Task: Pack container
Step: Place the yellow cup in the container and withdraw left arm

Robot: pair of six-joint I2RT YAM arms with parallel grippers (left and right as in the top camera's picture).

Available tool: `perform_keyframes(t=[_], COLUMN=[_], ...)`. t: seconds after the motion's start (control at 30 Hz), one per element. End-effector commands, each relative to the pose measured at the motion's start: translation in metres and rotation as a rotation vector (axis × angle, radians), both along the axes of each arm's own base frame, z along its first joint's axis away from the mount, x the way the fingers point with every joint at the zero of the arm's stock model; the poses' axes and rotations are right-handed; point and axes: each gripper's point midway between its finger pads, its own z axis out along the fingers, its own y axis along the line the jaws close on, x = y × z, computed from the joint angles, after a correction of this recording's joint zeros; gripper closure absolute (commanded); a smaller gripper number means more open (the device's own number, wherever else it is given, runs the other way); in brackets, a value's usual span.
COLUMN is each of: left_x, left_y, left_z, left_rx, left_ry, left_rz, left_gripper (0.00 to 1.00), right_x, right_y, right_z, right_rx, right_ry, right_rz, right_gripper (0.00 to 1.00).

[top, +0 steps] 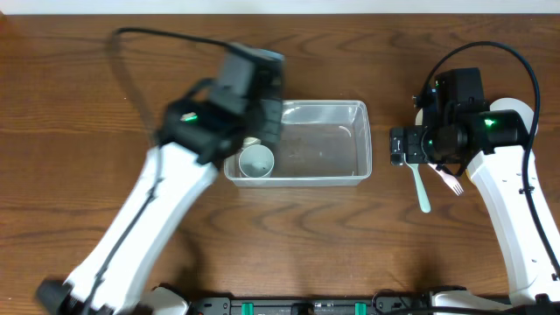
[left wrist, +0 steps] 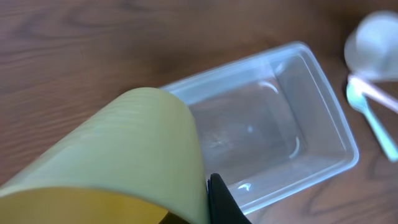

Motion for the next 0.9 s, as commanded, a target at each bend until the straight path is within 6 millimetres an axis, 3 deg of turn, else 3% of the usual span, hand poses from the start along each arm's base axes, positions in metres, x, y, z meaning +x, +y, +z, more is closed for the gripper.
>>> perform_keyframes(t=[0.0,0.13,0.37,0.6,0.87], left_x=[0.006,0.017,0.029,0.032,0.041], left_y=[-0.02,-0.031,-0.025,-0.025,-0.021], left_z=[-0.033,-0.064,-0.118,-0.148,-0.168], left_rx=[0.085,0.143,0.213,0.268,0.278], left_ry=[0.037,0.083,0.189,0.231,0.251], left_rz=[-0.106,-0.157,-0.161,-0.219,-0.209], left_gripper=[0.94,0.94,0.94,0.95,0.94], right_x=[0.002,0.002,0.002,0.002,0.002], right_y=[-0.002,-0.002,-0.002,-0.002,-0.002], right_z=[0.001,0.001,0.001,0.001,0.001], right_rx=[-0.004,-0.004,-0.004,-0.004,-0.004], right_ry=[-0.003,-0.003,-0.004,-0.004,-0.003], right_rz=[0.007,0.007,0.007,0.007,0.007], right_gripper=[0.01,0.01,0.01,0.01,0.01])
